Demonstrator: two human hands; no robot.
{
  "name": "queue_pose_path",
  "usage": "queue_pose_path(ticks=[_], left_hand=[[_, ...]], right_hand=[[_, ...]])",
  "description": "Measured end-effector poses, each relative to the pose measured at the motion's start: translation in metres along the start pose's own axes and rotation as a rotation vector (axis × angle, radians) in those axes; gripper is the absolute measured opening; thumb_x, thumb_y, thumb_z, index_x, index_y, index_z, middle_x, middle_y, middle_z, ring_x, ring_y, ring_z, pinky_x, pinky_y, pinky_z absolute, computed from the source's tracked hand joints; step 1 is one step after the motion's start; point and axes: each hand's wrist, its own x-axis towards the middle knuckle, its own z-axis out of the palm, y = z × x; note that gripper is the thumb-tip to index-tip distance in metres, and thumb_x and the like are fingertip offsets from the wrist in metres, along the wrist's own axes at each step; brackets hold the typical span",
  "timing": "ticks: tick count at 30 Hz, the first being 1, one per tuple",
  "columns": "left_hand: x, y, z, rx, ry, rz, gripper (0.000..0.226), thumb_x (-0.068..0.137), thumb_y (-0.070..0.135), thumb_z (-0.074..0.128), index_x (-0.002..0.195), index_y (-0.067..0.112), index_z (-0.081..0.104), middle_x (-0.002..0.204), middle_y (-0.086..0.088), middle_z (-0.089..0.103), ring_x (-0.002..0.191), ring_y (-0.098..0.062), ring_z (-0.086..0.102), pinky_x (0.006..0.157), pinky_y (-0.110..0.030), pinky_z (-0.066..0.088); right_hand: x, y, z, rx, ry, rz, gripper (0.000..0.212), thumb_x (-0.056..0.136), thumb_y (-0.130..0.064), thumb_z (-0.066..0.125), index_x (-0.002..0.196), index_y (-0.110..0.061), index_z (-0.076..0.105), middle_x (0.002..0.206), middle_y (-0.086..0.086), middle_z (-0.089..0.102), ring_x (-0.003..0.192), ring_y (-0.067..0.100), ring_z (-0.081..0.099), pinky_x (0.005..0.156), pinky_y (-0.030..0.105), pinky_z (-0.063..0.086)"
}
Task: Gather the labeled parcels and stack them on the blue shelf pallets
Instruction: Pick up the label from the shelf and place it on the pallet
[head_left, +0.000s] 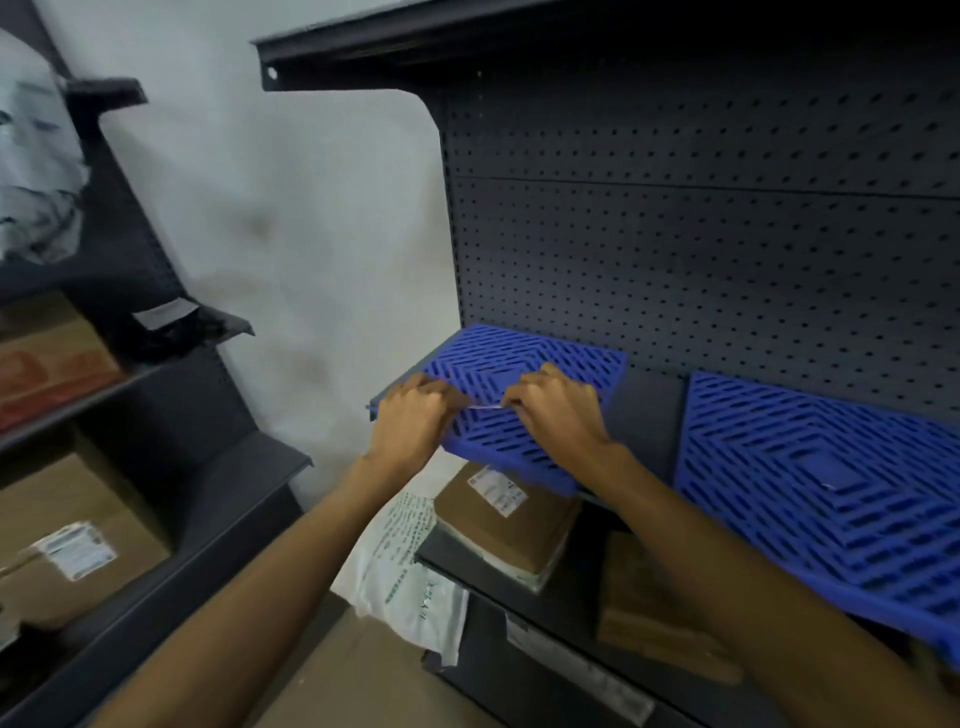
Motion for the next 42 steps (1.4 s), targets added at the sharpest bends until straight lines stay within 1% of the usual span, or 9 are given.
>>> queue_pose_path(ticks=[3,7,11,18,24,28,31,37,42], left_hand=[[-0.004,-0.015,0.009,-0.017,0.008,0.006,0.023,0.089,0.018,0.064,0.109,0.024,0.075,0.108,0.001,0.074,0.104,-0.028,0.063,0.079,-0.038,0.05],[-0.014,-0.031,0.028,-0.027,-0.026,0.025,0.024,0.085,0.017,0.071,0.108,0.024,0.077,0.101,-0.002,0.076,0.101,-0.027,0.067,0.08,-0.039,0.052],[-0.014,-0.039,0.036,-0.08,-0.037,0.051,0.024,0.091,0.026,0.066,0.114,0.025,0.073,0.11,0.001,0.074,0.108,-0.022,0.065,0.086,-0.039,0.052],[-0.024,-0.045,0.03,-0.075,-0.071,0.108,0.028,0.093,0.03,0.064,0.119,0.02,0.071,0.119,0.002,0.071,0.114,-0.022,0.062,0.089,-0.039,0.052],[-0.004,-0.03,0.016,-0.05,-0.106,0.155,0.029,0.095,0.024,0.053,0.12,0.021,0.067,0.12,0.002,0.069,0.111,-0.02,0.061,0.089,-0.035,0.05],[0.02,0.016,0.016,-0.071,-0.141,0.216,0.035,0.099,0.023,0.047,0.131,0.021,0.06,0.128,0.0,0.063,0.117,-0.023,0.056,0.082,-0.038,0.053],[0.043,0.07,0.022,-0.058,-0.166,0.312,0.035,0.102,0.025,0.043,0.134,0.022,0.057,0.127,0.0,0.061,0.117,-0.023,0.055,0.077,-0.037,0.053],[0.081,0.19,0.03,-0.16,-0.15,0.475,0.033,0.103,0.029,0.043,0.131,0.023,0.059,0.128,-0.002,0.062,0.119,-0.024,0.055,0.081,-0.041,0.055],[0.098,0.288,0.036,-0.226,-0.134,0.557,0.032,0.101,0.03,0.048,0.13,0.025,0.06,0.127,0.003,0.064,0.117,-0.02,0.057,0.08,-0.038,0.055]], right_hand=[[0.001,-0.019,0.013,-0.022,-0.044,0.025,0.03,0.103,-0.024,0.044,0.121,-0.031,0.067,0.115,-0.008,0.067,0.119,0.017,0.051,0.06,0.03,0.04],[-0.005,-0.04,0.029,-0.019,-0.138,0.024,0.03,0.101,-0.021,0.049,0.126,-0.028,0.064,0.117,-0.005,0.065,0.118,0.021,0.049,0.068,0.034,0.047],[-0.009,-0.041,0.032,-0.013,-0.139,0.005,0.03,0.101,-0.024,0.048,0.125,-0.026,0.065,0.113,-0.001,0.065,0.11,0.021,0.051,0.074,0.035,0.053],[-0.017,-0.046,0.029,0.011,-0.092,-0.042,0.031,0.101,-0.026,0.044,0.122,-0.023,0.067,0.107,-0.002,0.065,0.1,0.018,0.056,0.058,0.03,0.042],[-0.018,-0.039,0.017,-0.022,-0.095,-0.04,0.025,0.101,-0.029,0.043,0.104,-0.024,0.068,0.098,-0.004,0.066,0.091,0.017,0.059,0.049,0.024,0.033],[-0.042,0.005,-0.002,-0.068,-0.123,0.109,0.024,0.102,-0.032,0.046,0.118,-0.024,0.063,0.102,-0.001,0.068,0.092,0.021,0.063,0.056,0.032,0.044],[-0.082,0.062,-0.022,-0.186,-0.186,0.26,0.023,0.102,-0.03,0.045,0.111,-0.021,0.064,0.093,0.004,0.068,0.081,0.024,0.062,0.054,0.032,0.043],[-0.179,0.166,-0.074,-0.256,-0.19,0.496,0.024,0.103,-0.021,0.04,0.117,-0.02,0.06,0.101,0.005,0.065,0.089,0.027,0.06,0.06,0.036,0.046],[-0.244,0.234,-0.104,-0.303,-0.238,0.62,0.023,0.102,-0.017,0.043,0.118,-0.017,0.059,0.102,0.008,0.066,0.088,0.029,0.061,0.059,0.034,0.04]])
